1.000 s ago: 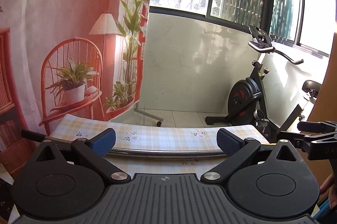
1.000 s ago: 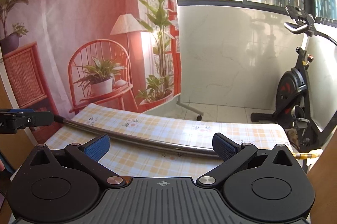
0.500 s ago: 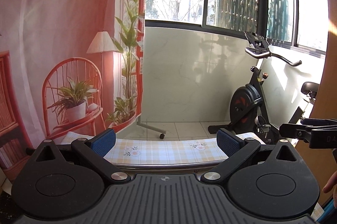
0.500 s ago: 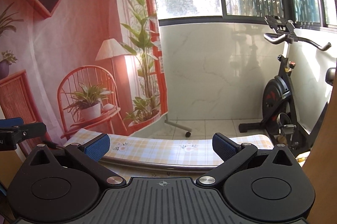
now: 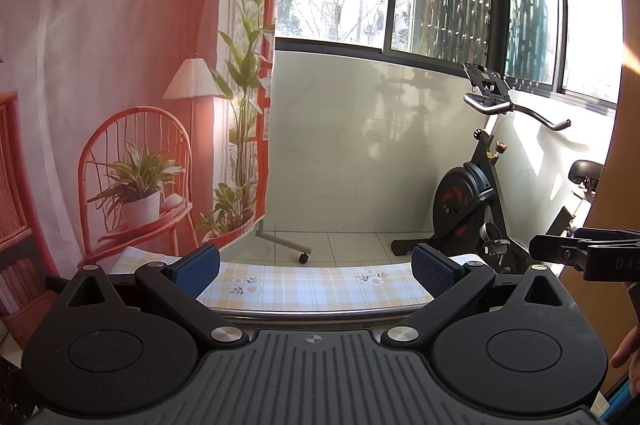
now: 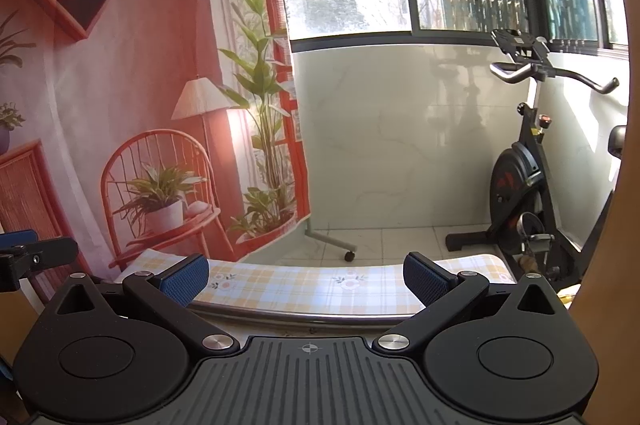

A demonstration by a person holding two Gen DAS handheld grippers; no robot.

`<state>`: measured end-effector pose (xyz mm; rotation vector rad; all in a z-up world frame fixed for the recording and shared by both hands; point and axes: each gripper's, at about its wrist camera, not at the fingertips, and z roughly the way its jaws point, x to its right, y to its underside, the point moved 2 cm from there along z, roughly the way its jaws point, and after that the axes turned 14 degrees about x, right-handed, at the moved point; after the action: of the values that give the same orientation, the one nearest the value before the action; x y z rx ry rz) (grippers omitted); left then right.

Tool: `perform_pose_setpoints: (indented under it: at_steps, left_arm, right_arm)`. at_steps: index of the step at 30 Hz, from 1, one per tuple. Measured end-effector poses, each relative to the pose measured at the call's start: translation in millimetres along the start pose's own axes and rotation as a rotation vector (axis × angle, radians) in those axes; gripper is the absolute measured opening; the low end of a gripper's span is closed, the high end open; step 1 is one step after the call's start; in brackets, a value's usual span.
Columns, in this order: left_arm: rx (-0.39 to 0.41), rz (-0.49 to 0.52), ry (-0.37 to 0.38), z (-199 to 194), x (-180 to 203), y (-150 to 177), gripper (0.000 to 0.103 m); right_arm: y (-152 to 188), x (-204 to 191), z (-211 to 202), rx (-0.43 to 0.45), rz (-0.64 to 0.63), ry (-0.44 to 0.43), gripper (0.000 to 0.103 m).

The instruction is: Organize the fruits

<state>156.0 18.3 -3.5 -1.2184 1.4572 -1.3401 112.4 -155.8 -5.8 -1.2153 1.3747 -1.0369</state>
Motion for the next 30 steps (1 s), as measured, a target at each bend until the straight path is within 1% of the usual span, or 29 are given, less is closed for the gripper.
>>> perform_pose_setpoints:
  at_steps: [30]
  left_arm:
    - [-0.007, -0.001, 0.011, 1.3, 0.8, 1.1, 0.103]
  right_arm:
    - [-0.9, -2.5, -0.6, -0.002, 0.001, 0.003, 0.103]
